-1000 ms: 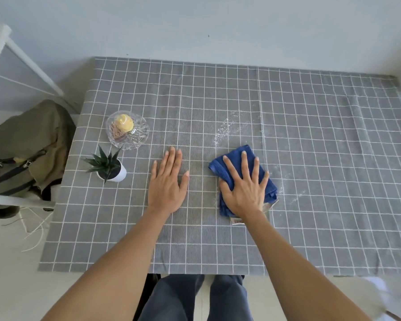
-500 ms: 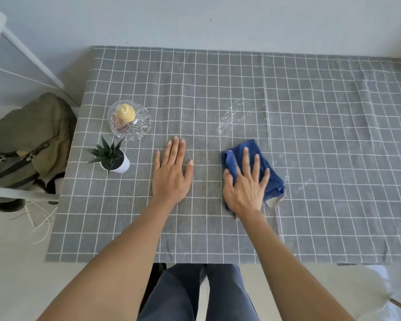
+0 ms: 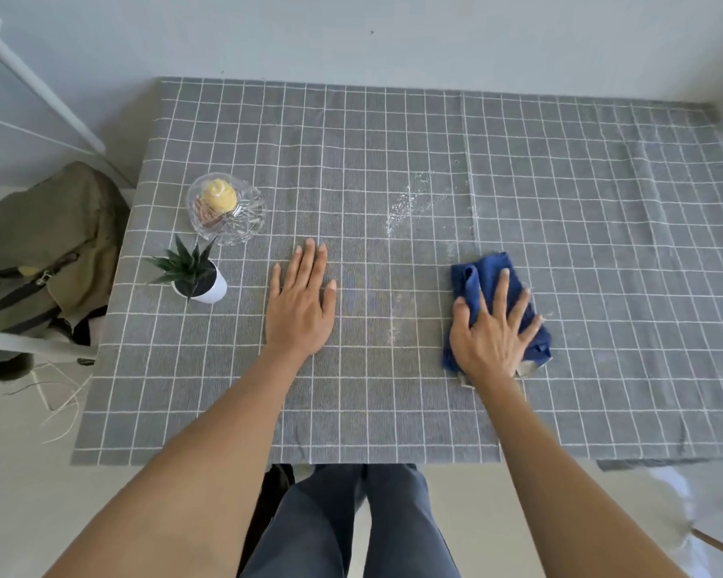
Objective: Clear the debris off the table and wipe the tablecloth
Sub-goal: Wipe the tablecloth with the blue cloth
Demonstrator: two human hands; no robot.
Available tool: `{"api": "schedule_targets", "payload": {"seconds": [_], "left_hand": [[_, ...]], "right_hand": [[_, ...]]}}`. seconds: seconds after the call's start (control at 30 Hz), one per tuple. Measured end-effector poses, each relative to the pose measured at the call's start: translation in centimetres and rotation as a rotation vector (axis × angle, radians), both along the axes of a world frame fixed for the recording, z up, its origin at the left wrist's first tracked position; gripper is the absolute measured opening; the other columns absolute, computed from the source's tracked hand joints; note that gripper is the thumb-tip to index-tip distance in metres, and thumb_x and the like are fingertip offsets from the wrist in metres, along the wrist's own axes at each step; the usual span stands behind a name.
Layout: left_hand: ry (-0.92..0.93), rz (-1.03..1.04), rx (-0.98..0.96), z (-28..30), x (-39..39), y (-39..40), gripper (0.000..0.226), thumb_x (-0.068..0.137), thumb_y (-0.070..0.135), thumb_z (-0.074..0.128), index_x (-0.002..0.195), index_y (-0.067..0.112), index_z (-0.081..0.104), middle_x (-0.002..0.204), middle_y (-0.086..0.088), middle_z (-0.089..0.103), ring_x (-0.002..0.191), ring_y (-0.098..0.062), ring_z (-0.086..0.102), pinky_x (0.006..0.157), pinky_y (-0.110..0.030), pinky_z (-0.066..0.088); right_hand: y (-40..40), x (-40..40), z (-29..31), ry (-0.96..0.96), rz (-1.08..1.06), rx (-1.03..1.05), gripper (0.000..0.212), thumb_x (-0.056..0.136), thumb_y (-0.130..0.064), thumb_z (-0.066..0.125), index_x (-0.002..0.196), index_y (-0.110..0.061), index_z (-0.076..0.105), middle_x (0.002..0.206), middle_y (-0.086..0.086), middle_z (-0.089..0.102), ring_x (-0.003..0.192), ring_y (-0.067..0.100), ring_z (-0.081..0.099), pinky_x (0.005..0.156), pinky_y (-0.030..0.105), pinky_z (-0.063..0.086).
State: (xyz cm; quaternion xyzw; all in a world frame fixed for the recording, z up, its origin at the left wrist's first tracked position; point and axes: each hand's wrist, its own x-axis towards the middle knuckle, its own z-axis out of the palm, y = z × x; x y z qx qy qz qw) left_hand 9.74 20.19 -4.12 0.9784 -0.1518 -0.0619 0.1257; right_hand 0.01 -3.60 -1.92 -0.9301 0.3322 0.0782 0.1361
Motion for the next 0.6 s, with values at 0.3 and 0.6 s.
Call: {"api": "schedule_targets", "payload": {"seconds": [0.3,0.6], "left_hand": [[-0.028,0.012,-0.028,0.1,-0.1,-0.1,0.06,0.097,0.042,0.01,0.153,0.02,0.007,0.161,0.003,0.004,0.148,-0.013,0.001,0.12,-0.043,0.0],[-0.016,-0.015,-0.012,-0.1,0.0,0.1,0.057,0.099,0.041,0.008,0.153,0.022,-0.001,0.161,0.003,-0.003,0.148,-0.012,-0.006,0.12,-0.043,-0.004]], "right_hand": [[8.4,0.8,0.3,-0.05,0.392,0.036,0.057,0.092,-0.049,0.02,0.147,-0.048,0.007,0.16,-0.007,-0.001,0.147,0.025,-0.006,0.114,0.055,-0.01],[-2.1,-0.9,0.0,-0.032,0.094,-0.015,0.056,0.092,-0.05,0.019,0.147,-0.044,0.018,0.161,-0.004,0.002,0.146,0.028,-0.007,0.114,0.058,-0.008]]}}
